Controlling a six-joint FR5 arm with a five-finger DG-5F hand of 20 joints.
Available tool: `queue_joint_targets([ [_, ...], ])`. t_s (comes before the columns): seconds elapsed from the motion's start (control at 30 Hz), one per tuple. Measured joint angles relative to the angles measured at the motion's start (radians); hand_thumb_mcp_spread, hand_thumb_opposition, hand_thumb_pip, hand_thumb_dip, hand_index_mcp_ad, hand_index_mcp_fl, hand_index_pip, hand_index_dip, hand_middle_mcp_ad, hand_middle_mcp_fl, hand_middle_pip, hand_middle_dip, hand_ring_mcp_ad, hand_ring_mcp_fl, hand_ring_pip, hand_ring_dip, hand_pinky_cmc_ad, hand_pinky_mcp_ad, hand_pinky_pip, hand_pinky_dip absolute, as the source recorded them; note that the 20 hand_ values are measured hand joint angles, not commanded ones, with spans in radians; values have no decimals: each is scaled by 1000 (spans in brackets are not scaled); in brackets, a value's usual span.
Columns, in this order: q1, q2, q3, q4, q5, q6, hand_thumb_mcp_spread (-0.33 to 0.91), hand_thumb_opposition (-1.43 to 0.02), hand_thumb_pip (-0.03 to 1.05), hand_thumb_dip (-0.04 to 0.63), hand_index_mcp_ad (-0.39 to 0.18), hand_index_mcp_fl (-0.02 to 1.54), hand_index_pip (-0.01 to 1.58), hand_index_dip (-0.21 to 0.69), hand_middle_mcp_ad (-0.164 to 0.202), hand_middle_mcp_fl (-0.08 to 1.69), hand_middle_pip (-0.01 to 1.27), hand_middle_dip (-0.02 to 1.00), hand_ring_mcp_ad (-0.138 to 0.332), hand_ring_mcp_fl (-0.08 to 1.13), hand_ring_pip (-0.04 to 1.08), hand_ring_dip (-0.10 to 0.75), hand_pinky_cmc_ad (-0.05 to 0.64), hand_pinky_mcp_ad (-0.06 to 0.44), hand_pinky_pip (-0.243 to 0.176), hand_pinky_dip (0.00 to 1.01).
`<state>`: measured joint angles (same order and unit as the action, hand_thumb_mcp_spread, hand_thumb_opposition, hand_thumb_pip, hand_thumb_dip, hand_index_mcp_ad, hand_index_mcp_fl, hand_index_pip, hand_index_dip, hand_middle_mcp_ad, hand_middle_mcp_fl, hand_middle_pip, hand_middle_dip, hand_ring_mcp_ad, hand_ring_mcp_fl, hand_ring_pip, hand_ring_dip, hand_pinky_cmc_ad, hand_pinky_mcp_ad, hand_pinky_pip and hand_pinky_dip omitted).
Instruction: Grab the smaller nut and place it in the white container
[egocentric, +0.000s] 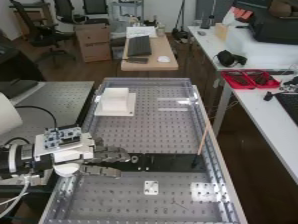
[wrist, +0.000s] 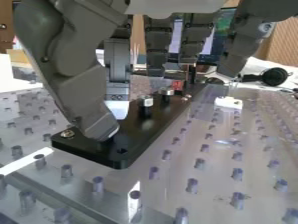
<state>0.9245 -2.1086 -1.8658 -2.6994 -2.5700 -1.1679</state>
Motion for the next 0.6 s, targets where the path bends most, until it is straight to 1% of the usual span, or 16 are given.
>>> queue_joint_targets([
  [0.27,-3,-6,7,-14,-4,-12,443,-857,721,251,-171,68,1557,154,37,159,124,202,110,2,98,82,346,286,-26,239],
  [0.4,-6,-7,10,-14,-6,-11,443,-857,717,251,-171,101,1557,154,37,159,124,202,110,2,94,82,346,286,-26,239],
  [0.6,-6,-8,9,-9,-6,-7,443,-857,705,251,-171,105,1557,152,38,159,124,202,106,2,98,82,346,286,-26,241],
])
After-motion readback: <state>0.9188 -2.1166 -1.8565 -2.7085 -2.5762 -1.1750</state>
